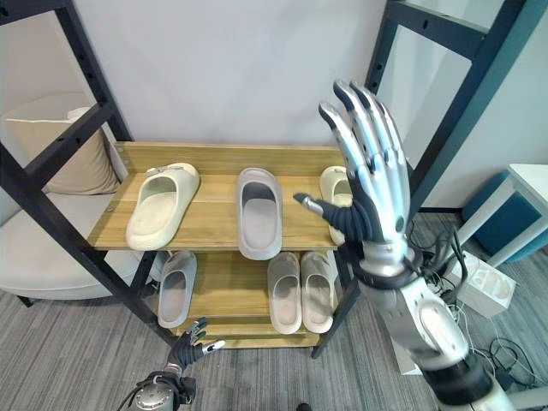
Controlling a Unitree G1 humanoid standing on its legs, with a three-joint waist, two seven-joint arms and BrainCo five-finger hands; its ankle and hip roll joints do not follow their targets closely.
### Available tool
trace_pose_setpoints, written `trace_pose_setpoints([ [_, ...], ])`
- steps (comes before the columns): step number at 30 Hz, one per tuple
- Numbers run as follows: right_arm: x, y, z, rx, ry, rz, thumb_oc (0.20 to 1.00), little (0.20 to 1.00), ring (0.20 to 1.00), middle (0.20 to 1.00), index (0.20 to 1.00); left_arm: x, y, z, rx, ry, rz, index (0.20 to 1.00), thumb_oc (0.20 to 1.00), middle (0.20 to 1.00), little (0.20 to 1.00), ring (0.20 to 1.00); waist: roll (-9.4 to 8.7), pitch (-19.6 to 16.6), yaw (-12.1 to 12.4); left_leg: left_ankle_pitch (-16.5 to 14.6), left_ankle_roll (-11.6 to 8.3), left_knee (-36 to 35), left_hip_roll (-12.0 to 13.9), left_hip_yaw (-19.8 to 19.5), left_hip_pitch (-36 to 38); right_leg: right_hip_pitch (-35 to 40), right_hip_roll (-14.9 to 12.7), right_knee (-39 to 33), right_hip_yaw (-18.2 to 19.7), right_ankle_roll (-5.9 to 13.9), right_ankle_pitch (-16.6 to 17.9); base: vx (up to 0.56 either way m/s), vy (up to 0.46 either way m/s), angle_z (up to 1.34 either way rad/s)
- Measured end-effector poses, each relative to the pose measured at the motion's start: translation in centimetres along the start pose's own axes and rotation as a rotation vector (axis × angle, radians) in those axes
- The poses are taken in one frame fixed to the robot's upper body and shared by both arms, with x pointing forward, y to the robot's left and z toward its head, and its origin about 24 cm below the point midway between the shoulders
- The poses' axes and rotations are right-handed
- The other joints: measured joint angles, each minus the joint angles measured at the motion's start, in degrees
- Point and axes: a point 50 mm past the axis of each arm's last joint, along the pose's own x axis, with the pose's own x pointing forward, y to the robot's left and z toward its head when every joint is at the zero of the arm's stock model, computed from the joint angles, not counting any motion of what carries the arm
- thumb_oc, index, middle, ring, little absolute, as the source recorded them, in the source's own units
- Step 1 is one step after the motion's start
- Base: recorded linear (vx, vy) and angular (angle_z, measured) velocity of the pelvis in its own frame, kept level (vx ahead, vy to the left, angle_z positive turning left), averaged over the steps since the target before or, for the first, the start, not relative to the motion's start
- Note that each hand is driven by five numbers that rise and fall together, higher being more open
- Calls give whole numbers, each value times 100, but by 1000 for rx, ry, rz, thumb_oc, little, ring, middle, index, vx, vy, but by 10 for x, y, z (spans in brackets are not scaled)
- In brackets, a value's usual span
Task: Arrange the slippers neatly on the shoe rack.
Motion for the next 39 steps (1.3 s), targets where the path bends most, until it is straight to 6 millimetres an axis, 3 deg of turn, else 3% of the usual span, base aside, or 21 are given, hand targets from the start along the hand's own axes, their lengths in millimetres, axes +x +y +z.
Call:
trace_pose_setpoints([
  [9,-19,33,-31,-57,158,193,1000,1000,1000,1000,1000,-6,18,-8,-8,25,34,1000,1000,1000,1000,1000,-87,48,330,23,-18,-12,-18,-256,-25,124,-24,-3,-248,7,-57,19,12,13],
  [11,-29,47,-33,-40,213,254,1000,1000,1000,1000,1000,-7,25,-9,-5,28,42,1000,1000,1000,1000,1000,-95,67,430,18,-10,-12,-15,-289,-22,150,-20,-3,-276,-6,-74,31,15,11],
  [18,-47,64,-37,-20,300,345,1000,1000,1000,1000,1000,-11,24,-15,-9,45,30,1000,1000,1000,1000,1000,-104,89,516,30,-19,-10,-29,-438,-66,191,-26,-31,-424,-30,-114,30,12,11],
  [21,-60,77,-45,-43,342,428,1000,1000,1000,1000,1000,-11,24,-14,-8,44,25,1000,1000,1000,1000,1000,-98,94,561,31,-21,-9,-30,-442,-69,190,-25,-32,-428,-32,-114,0,0,0],
  [22,-67,94,-51,-65,350,528,1000,1000,1000,1000,1000,-11,24,-14,-6,43,22,1000,1000,1000,1000,1000,-72,110,606,35,-26,-5,-28,-446,-66,194,-24,-33,-432,-32,-114,52,6,2],
  [28,-37,115,-75,-181,337,592,1000,1000,1000,1000,1000,-9,24,-10,2,32,-8,1000,1000,1000,1000,1000,-22,156,749,43,-1,-8,-21,-565,-103,223,-6,-38,-554,-37,-120,23,1,9],
  [35,-32,124,-79,-162,395,607,1000,1000,1000,1000,1000,-8,26,-8,-6,31,-16,1000,1000,1000,1000,1000,-13,171,914,82,-58,24,-28,-588,-134,199,-5,-38,-567,-41,-121,1,-1,1],
  [36,-31,125,-78,-161,394,606,918,918,918,918,918,-7,25,-7,-10,29,-17,1000,1000,1000,1000,1000,-15,171,921,82,-58,24,-27,-590,-137,198,-4,-38,-569,-41,-121,0,0,0],
  [37,-32,125,-78,-160,395,608,432,432,432,432,432,-6,25,-7,-8,26,-19,1000,1000,1000,1000,1000,-17,173,922,82,-58,24,-27,-594,-144,192,-4,-38,-571,-43,-122,0,0,0],
  [38,-33,127,-78,-159,403,615,200,200,200,200,200,-6,24,-6,-8,23,-20,1000,1000,1000,1000,1000,-17,173,921,83,-59,24,-27,-594,-152,185,-3,-38,-572,-43,-122,0,0,0],
  [39,-37,128,-78,-155,414,625,200,200,200,200,200,-5,24,-4,-7,20,-21,1000,1000,1000,1000,1000,-17,173,918,83,-60,24,-29,-598,-153,186,-2,-38,-574,-43,-122,0,0,0],
])
